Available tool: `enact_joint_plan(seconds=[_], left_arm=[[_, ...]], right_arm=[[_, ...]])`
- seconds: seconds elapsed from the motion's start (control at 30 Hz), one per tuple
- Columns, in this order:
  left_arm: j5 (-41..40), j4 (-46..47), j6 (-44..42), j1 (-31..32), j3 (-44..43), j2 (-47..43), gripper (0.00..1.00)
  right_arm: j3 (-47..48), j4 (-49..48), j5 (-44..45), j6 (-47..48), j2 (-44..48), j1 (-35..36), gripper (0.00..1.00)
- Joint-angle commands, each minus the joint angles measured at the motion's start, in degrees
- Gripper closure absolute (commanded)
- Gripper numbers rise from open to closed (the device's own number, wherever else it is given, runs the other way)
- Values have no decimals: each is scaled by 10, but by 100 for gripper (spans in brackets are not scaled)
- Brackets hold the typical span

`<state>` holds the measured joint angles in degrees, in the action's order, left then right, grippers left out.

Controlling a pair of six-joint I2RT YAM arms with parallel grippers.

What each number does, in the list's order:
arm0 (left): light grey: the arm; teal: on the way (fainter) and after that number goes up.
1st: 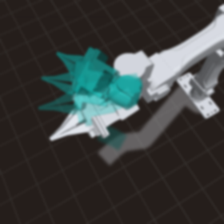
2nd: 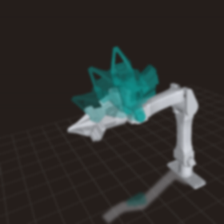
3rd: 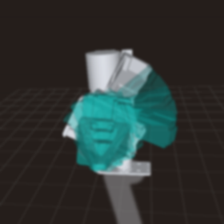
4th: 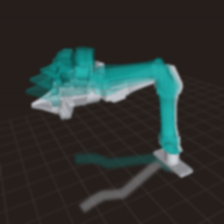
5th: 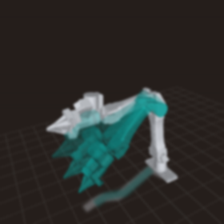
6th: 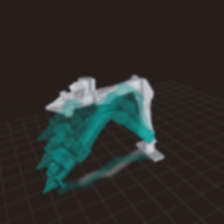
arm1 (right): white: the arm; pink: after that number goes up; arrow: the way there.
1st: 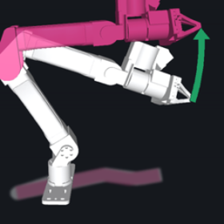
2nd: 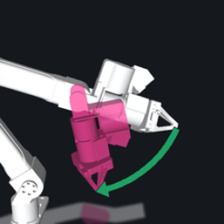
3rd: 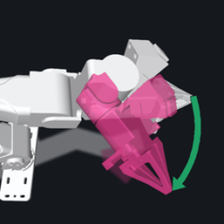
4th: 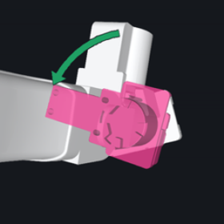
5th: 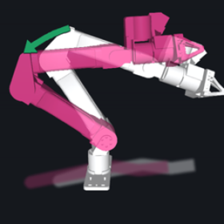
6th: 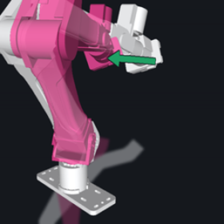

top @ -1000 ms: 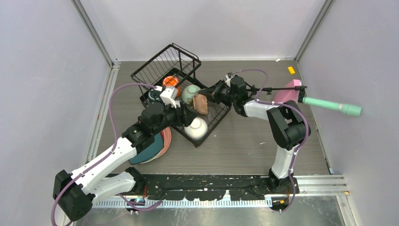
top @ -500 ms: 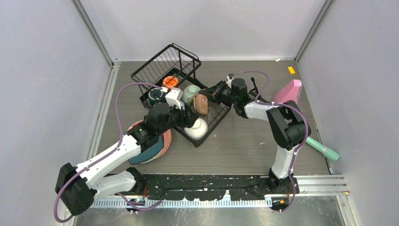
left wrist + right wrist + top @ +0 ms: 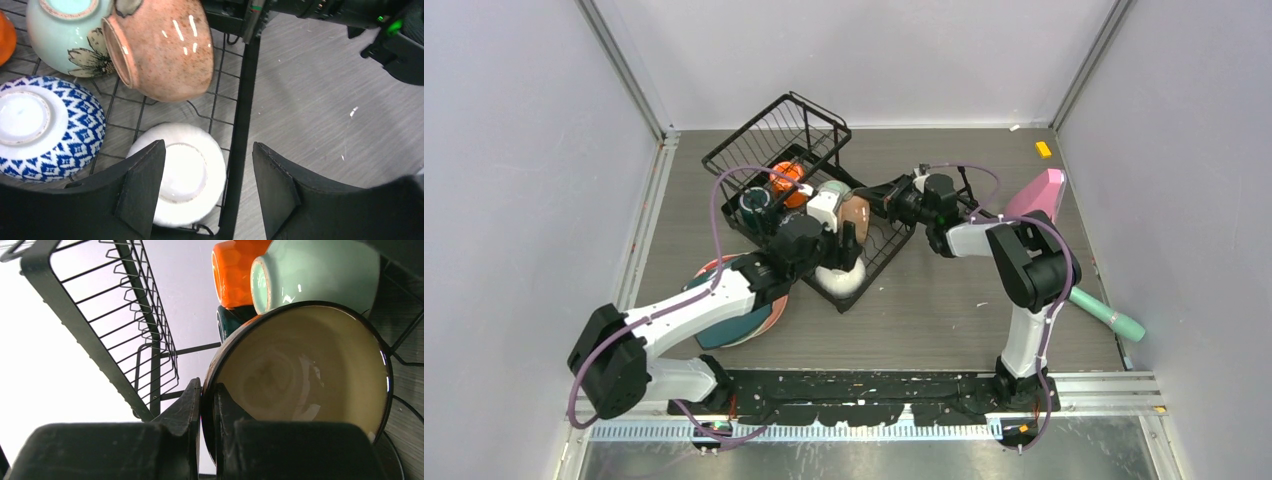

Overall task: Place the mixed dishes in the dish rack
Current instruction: Turn the bowl upside down on the dish rack.

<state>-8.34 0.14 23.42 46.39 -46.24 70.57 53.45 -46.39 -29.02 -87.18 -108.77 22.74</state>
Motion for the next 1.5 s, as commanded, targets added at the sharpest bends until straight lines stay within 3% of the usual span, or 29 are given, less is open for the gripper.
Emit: enact_joint_plan(seconds=[0.0,0.4,0.5,0.63,0.7,0.77,1.03,1.23,1.47], left_arm=[[-47,41,-21,0,-48,37,33],[-49,68,-53,0,-114,151,31],[-34,74,-57,0,-129,179,31],[-32,74,-62,0,-139,204,31],[-28,79,-68,0,-143,209,30],[-24,78,-70,0,-149,214,30],[-1,84,-89,1,-163,227,22],[54,55,-138,-12,-197,232,8],[72,9,-168,-16,-226,257,7]], right_arm=[[-21,-64,-9,-23,2,-14,87],[-98,-128,-14,-52,1,-42,67],[-111,-127,-15,-46,5,-49,66],[-125,-138,-18,-45,10,-58,79],[-133,-143,-22,-44,12,-65,92],[-136,-147,-27,-45,14,-70,95],[-145,-166,-36,-51,4,-79,98],[-155,-181,-43,-54,2,-89,98],[-158,-190,-52,-56,-5,-92,98]])
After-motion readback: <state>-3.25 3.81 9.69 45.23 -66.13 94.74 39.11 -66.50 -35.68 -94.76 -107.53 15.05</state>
